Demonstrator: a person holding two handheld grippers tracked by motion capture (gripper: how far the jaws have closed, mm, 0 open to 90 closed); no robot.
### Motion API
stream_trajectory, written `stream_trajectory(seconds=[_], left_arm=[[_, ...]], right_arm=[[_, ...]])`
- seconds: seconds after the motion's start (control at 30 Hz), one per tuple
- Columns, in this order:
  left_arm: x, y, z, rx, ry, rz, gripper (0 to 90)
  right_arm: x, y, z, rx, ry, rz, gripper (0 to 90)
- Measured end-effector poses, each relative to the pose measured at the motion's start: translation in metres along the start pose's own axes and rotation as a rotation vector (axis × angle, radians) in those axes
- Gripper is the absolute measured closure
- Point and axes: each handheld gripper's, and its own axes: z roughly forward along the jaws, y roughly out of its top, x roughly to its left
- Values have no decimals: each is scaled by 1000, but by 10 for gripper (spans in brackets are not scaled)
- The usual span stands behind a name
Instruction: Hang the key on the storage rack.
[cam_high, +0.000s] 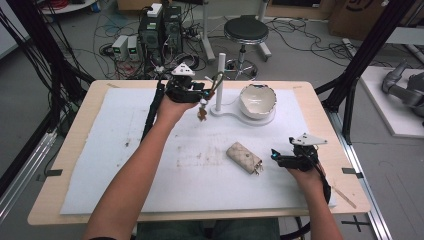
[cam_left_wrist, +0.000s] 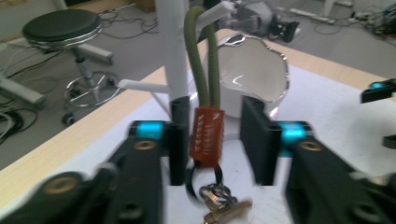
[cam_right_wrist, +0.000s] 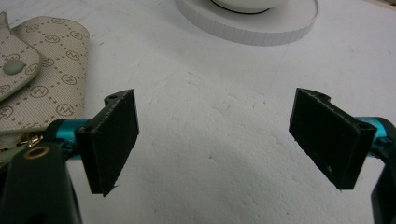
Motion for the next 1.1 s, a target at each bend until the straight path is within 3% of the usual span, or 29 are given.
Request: stream_trajectory(seconds=[0.1, 0.27, 0.37, 0.47, 0.7, 1.1], left_arm=[[0, -1, -1, 8, 0, 2, 515], [0, -8, -9, 25, 34, 7, 427], [-2, -14, -13, 58, 48, 38, 404], [-2, -19, -17, 58, 51, 39, 381], [-4, -44, -43, 40, 81, 44, 329], [-6, -90, -84, 12, 86, 28, 269]], right_arm=[[0, 0, 1, 2, 0, -2, 162], [1, 0, 0, -2, 0, 0, 162], [1, 0, -1, -4, 0, -2, 162], [2, 0, -1, -6, 2, -2, 162], [4, 1, -2, -14, 9, -7, 162], [6, 1, -3, -10, 15, -4, 162]])
